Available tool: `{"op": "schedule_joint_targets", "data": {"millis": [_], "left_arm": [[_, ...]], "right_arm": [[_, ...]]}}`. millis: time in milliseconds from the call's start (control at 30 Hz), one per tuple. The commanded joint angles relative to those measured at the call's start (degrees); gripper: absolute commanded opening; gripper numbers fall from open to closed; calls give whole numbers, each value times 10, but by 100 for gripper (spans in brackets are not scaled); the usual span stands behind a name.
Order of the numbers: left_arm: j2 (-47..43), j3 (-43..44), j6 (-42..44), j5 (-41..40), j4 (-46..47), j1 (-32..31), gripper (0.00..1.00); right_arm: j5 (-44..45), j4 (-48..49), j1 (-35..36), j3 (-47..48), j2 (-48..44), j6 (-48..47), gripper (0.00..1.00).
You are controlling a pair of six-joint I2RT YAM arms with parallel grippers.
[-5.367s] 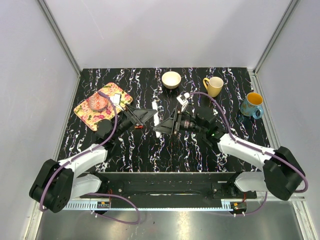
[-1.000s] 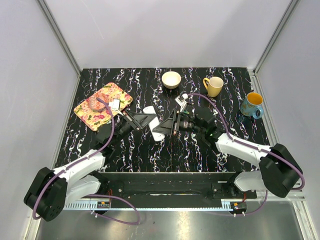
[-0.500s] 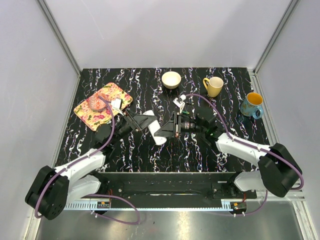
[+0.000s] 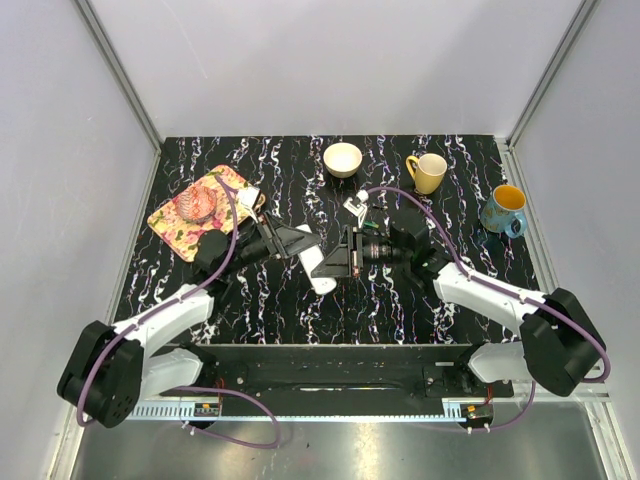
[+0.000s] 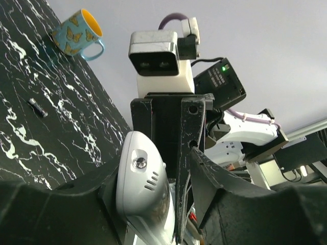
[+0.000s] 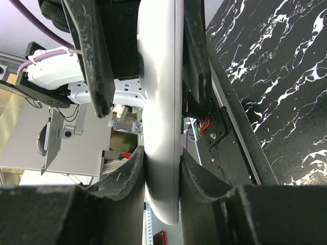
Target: Load the batteries into the remote control
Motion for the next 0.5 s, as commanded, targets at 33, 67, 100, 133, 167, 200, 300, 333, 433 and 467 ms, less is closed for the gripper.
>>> {"op": "schedule_joint_targets", "data": {"millis": [33, 67, 100, 133, 167, 200, 300, 333, 433, 467], "left_arm": [[8, 24, 8, 54, 21, -4, 52], [7, 23, 11, 57, 15, -4, 57], [4, 20, 19, 56, 9, -4, 58], [3, 18, 23, 53, -1, -4, 59], [0, 14, 25, 51, -3, -3, 58], [-1, 12, 26, 47, -2, -3, 55], [0, 10, 25, 48, 4, -3, 38], [1, 10, 24, 47, 9, -3, 35], [5, 7, 16, 45, 25, -2, 22], [7, 5, 14, 44, 28, -3, 19]], "right_arm": [[-5, 1, -5, 34, -6, -12, 0], [-4, 1, -6, 34, -5, -13, 0], [-4, 1, -6, 36, -6, -13, 0], [-4, 0, -7, 36, -6, -13, 0], [-4, 0, -7, 37, -6, -13, 0], [-4, 0, -7, 38, -7, -13, 0], [-3, -2, -7, 38, -4, -13, 0], [-2, -2, -7, 37, -5, -13, 0], [1, -2, -7, 35, -4, -13, 0], [0, -2, -8, 34, -5, -13, 0]]}}
